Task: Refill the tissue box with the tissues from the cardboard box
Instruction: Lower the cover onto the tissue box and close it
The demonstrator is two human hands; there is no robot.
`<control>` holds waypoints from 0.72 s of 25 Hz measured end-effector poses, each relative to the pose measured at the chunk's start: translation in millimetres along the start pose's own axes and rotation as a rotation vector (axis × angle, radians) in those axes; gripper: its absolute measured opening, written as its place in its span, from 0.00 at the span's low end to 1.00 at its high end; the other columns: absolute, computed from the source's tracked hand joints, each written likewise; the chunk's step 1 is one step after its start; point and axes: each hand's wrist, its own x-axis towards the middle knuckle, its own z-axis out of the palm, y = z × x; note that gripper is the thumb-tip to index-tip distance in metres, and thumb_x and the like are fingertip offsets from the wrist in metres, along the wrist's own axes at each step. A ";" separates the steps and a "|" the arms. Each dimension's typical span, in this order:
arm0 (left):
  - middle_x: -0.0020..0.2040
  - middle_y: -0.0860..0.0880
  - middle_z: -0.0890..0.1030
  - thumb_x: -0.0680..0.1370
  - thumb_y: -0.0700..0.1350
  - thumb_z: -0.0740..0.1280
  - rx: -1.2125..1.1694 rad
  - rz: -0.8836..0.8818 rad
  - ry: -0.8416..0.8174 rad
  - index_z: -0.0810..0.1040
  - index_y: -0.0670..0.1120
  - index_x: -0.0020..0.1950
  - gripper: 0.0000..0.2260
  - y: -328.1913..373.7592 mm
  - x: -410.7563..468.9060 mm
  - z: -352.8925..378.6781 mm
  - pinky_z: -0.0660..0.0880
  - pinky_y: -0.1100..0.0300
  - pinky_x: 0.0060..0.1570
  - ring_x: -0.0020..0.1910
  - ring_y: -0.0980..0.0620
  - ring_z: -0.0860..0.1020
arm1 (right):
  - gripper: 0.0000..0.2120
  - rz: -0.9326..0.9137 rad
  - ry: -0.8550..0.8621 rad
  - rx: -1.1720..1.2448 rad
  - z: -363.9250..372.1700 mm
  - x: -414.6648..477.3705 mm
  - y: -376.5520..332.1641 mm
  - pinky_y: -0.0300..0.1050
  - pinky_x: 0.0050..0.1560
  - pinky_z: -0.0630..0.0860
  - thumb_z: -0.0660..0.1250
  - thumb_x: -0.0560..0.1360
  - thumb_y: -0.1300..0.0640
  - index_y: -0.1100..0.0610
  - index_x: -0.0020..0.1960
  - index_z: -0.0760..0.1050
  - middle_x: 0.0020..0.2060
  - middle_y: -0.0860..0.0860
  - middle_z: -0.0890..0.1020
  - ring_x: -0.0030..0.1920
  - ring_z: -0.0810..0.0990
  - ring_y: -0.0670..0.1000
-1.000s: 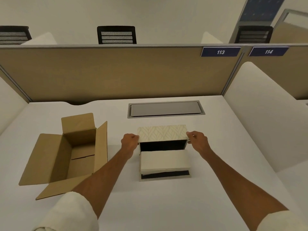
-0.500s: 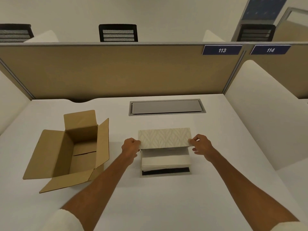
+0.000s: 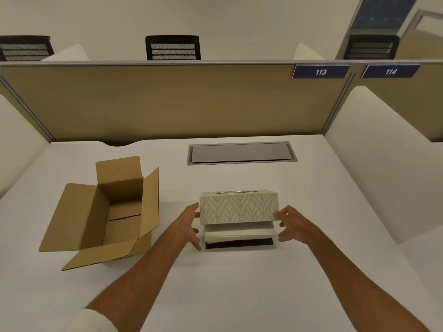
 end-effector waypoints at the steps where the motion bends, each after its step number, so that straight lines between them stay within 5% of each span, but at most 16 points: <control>1: 0.75 0.37 0.59 0.77 0.57 0.64 -0.008 0.001 -0.026 0.65 0.45 0.72 0.28 -1.4 -0.5 -0.8 0.58 0.25 0.64 0.73 0.30 0.57 | 0.13 0.011 -0.010 0.023 0.5 -1.3 3.0 0.61 0.50 0.78 0.62 0.79 0.53 0.61 0.57 0.64 0.53 0.60 0.68 0.47 0.77 0.65; 7: 0.74 0.39 0.62 0.75 0.56 0.68 -0.200 0.030 -0.067 0.64 0.41 0.72 0.32 -7.1 0.1 3.6 0.61 0.26 0.64 0.74 0.32 0.56 | 0.15 0.022 -0.033 0.234 6.2 -0.4 22.1 0.53 0.40 0.81 0.65 0.78 0.54 0.60 0.59 0.65 0.59 0.62 0.67 0.58 0.74 0.66; 11: 0.70 0.37 0.66 0.73 0.59 0.69 -0.284 0.016 -0.053 0.64 0.39 0.71 0.35 -13.7 3.3 5.0 0.65 0.33 0.66 0.71 0.33 0.63 | 0.13 0.002 -0.012 0.302 10.0 3.2 36.9 0.53 0.51 0.80 0.66 0.77 0.58 0.61 0.57 0.66 0.59 0.62 0.69 0.56 0.75 0.61; 18: 0.51 0.40 0.73 0.73 0.53 0.71 -0.306 0.070 -0.041 0.68 0.40 0.61 0.25 -27.9 2.4 7.0 0.77 0.44 0.49 0.54 0.39 0.75 | 0.03 0.011 -0.105 0.549 11.8 -0.4 55.1 0.51 0.63 0.72 0.62 0.79 0.64 0.60 0.50 0.67 0.61 0.65 0.73 0.52 0.78 0.56</control>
